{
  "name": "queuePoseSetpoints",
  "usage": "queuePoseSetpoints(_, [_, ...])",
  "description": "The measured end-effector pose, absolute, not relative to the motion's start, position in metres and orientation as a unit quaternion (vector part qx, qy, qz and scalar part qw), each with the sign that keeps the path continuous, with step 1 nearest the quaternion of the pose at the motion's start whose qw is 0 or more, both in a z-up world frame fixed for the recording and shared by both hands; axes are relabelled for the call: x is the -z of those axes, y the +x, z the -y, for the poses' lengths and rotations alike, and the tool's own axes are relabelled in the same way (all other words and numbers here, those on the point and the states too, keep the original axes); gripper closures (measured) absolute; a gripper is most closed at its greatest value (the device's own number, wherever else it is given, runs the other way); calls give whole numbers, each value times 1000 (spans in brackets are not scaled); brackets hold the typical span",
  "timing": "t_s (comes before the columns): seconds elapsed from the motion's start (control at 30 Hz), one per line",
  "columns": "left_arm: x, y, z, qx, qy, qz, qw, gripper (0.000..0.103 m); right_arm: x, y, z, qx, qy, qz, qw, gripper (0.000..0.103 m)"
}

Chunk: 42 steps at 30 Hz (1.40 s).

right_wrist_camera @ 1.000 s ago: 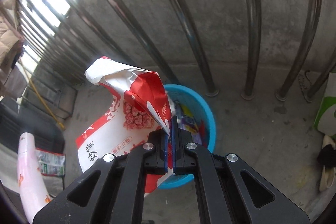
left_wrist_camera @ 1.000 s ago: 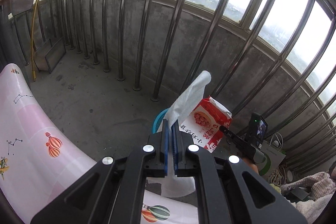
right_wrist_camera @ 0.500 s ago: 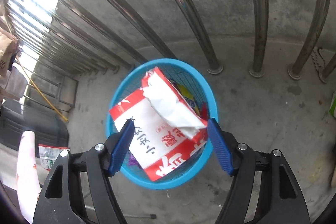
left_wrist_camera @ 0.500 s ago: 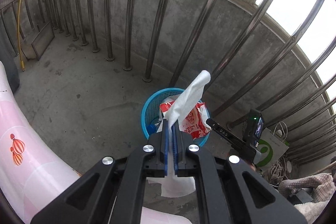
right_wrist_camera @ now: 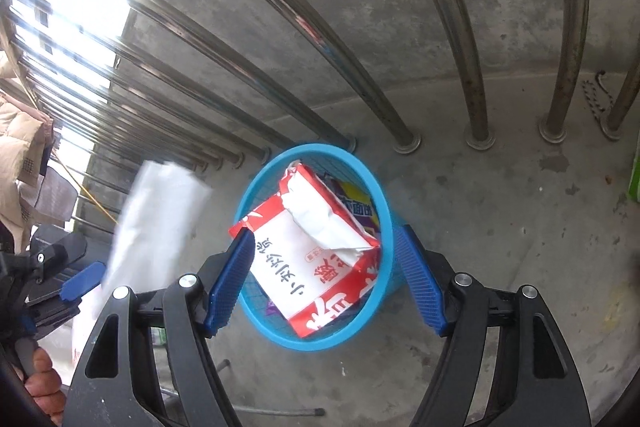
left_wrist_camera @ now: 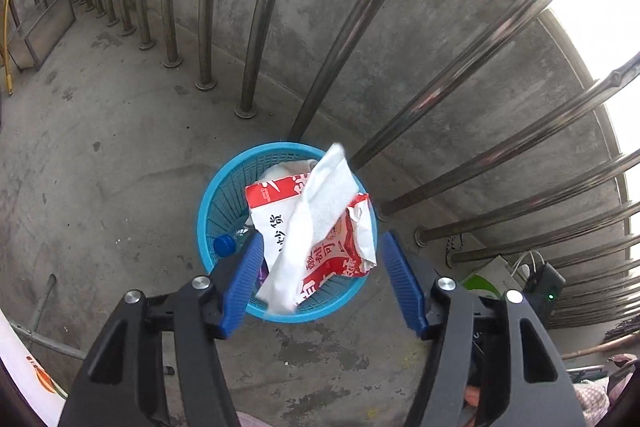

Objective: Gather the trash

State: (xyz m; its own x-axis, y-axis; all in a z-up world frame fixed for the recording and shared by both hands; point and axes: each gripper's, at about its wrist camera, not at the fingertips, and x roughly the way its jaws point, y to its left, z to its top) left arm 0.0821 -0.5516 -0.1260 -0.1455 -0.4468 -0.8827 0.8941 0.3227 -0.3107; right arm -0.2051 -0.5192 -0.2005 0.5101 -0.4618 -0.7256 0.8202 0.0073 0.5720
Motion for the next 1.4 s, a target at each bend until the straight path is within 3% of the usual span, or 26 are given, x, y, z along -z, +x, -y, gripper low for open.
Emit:
queuePoseSetpoints(0.27, [82, 100, 508, 558, 168, -498, 642, 40, 198, -199, 514, 458, 528, -175, 694, 34])
queuePoseSetpoints(0.43, [30, 112, 452, 557, 141, -455, 681, 40, 165, -178, 501, 444, 484, -184, 732, 34])
queuePoseSetpoints(0.53, [-5, 114, 404, 552, 121, -413, 714, 29, 130, -161, 486, 431, 431, -189, 770, 33])
queuePoseSetpoints(0.73, [-62, 111, 299, 494, 93, -331, 799, 6, 52, -122, 435, 395, 302, -182, 848, 18])
queuePoseSetpoints(0.83, [-81, 107, 247, 435, 66, -302, 845, 5, 20, -103, 403, 365, 249, -175, 880, 12])
queuePoseSetpoints(1.2, [-90, 69, 90, 198, 88, -215, 952, 5, -47, -56, 286, 230, 109, -185, 949, 8])
queuePoseSetpoints(1.4, [-62, 57, 38, 130, 60, -286, 947, 5, -50, -34, 233, 167, 57, -237, 955, 8])
